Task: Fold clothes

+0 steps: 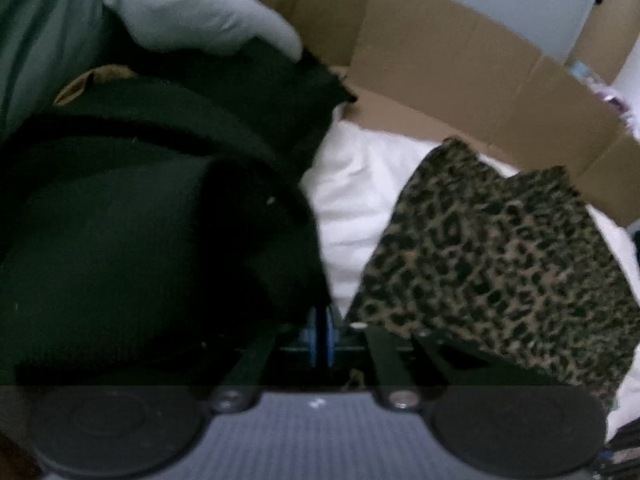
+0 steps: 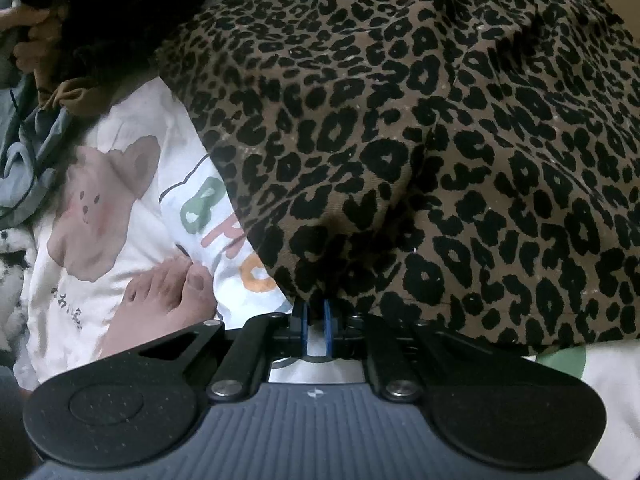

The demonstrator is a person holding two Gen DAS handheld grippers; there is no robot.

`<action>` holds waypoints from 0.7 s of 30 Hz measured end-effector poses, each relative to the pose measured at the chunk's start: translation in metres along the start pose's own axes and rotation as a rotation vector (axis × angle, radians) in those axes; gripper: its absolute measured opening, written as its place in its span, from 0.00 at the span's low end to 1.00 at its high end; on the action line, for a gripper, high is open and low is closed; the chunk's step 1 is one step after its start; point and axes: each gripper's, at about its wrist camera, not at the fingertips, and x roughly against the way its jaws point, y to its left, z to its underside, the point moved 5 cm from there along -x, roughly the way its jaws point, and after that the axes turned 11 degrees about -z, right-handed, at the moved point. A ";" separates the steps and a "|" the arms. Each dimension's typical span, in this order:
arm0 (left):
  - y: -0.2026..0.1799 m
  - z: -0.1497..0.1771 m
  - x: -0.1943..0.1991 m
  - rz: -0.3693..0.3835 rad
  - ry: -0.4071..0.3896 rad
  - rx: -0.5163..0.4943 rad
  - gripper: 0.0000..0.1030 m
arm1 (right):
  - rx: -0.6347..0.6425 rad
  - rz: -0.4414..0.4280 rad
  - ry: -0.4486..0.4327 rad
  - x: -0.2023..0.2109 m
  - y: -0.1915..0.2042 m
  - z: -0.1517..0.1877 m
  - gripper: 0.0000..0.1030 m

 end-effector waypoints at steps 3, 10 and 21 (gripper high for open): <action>0.002 0.012 0.002 0.033 0.003 -0.006 0.14 | -0.006 -0.013 -0.005 0.002 0.002 -0.001 0.10; -0.003 0.044 -0.003 0.021 0.018 -0.088 0.46 | -0.020 -0.044 -0.015 0.007 0.007 -0.002 0.35; -0.007 0.066 0.006 -0.007 -0.044 -0.053 0.42 | -0.038 -0.083 -0.071 0.040 0.001 -0.013 0.36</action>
